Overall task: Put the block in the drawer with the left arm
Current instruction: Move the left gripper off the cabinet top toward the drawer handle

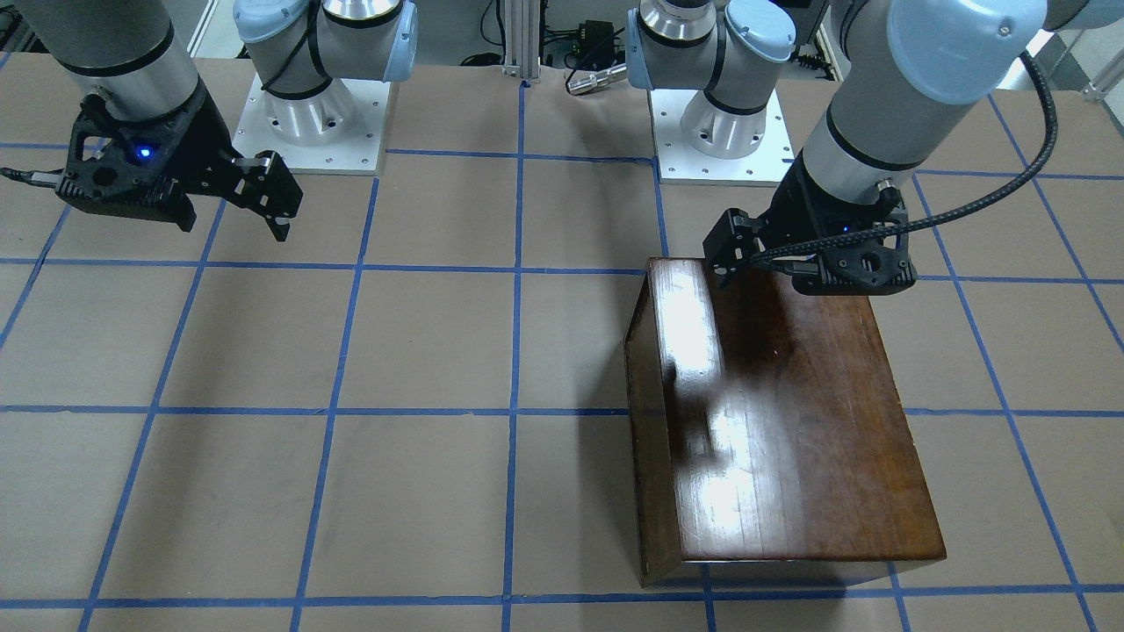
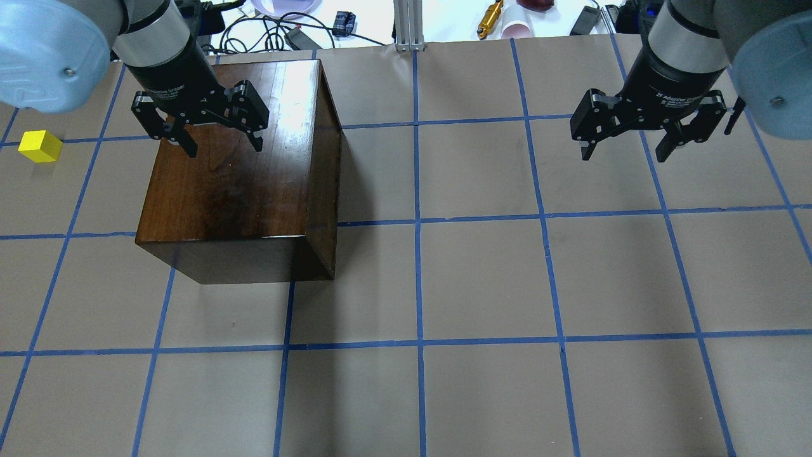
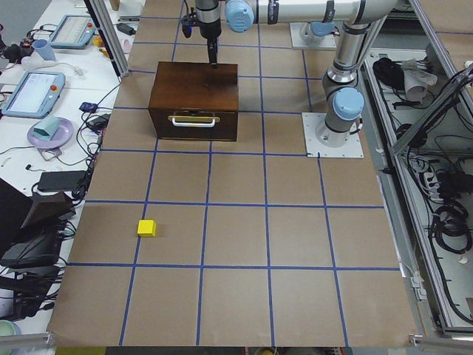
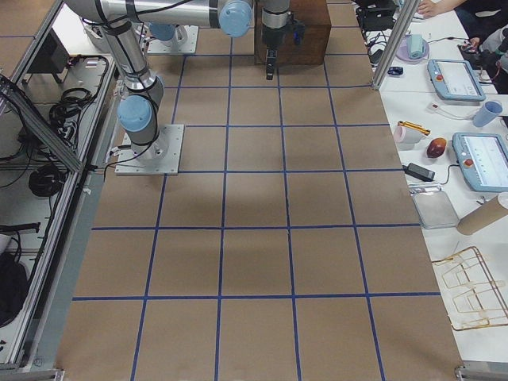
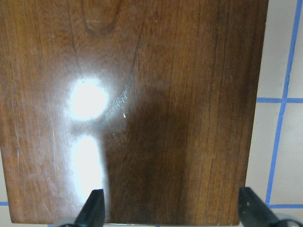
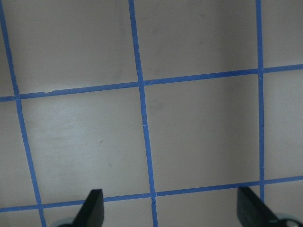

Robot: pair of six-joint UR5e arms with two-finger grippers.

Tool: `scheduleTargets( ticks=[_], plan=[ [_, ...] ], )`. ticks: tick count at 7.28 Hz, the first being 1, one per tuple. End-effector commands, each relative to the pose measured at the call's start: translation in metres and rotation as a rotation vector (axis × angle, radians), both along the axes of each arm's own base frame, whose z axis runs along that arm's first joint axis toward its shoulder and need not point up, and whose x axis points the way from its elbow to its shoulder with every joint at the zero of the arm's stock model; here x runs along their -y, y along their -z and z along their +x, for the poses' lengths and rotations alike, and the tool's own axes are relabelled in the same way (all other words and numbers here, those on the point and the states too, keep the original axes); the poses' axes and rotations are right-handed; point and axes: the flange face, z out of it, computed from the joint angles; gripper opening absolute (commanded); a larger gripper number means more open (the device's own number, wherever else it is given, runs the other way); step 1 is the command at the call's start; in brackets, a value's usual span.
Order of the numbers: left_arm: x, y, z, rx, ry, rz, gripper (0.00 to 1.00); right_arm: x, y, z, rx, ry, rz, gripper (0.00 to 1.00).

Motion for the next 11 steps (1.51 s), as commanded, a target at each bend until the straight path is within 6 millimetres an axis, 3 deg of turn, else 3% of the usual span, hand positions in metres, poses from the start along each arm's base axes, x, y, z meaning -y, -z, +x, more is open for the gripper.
scheduleTargets(
  ticks=[1, 2, 5, 6, 8, 9, 10, 11],
  plan=[
    [0.012, 0.000, 0.003, 0.007, -0.008, -0.050, 1.00, 0.000, 0.000, 0.000, 0.000, 0.000, 0.000, 1.00],
    [0.015, -0.003, 0.012, 0.008, -0.020, -0.058, 1.00, 0.000, 0.000, 0.000, 0.000, 0.000, 0.000, 1.00],
    [0.037, -0.035, 0.095, 0.003, -0.088, -0.087, 1.00, 0.000, 0.000, 0.000, 0.000, 0.000, 0.000, 1.00],
    [0.040, -0.036, 0.126, 0.000, -0.072, -0.089, 1.00, 0.000, 0.000, 0.000, 0.000, 0.000, 0.000, 1.00],
    [0.047, -0.018, 0.224, -0.108, -0.064, -0.110, 1.00, 0.000, 0.000, 0.000, 0.000, 0.000, 0.000, 1.00],
    [0.051, -0.009, 0.259, -0.110, -0.013, -0.114, 1.00, 0.000, 0.000, 0.000, -0.002, 0.000, 0.000, 1.00],
    [0.060, 0.004, 0.280, -0.118, 0.026, -0.104, 1.00, 0.000, 0.000, 0.000, 0.000, 0.000, 0.000, 1.00],
    [0.070, 0.028, 0.288, -0.144, 0.059, -0.081, 1.00, 0.000, 0.000, 0.000, 0.000, 0.000, 0.000, 1.00]
  ],
)
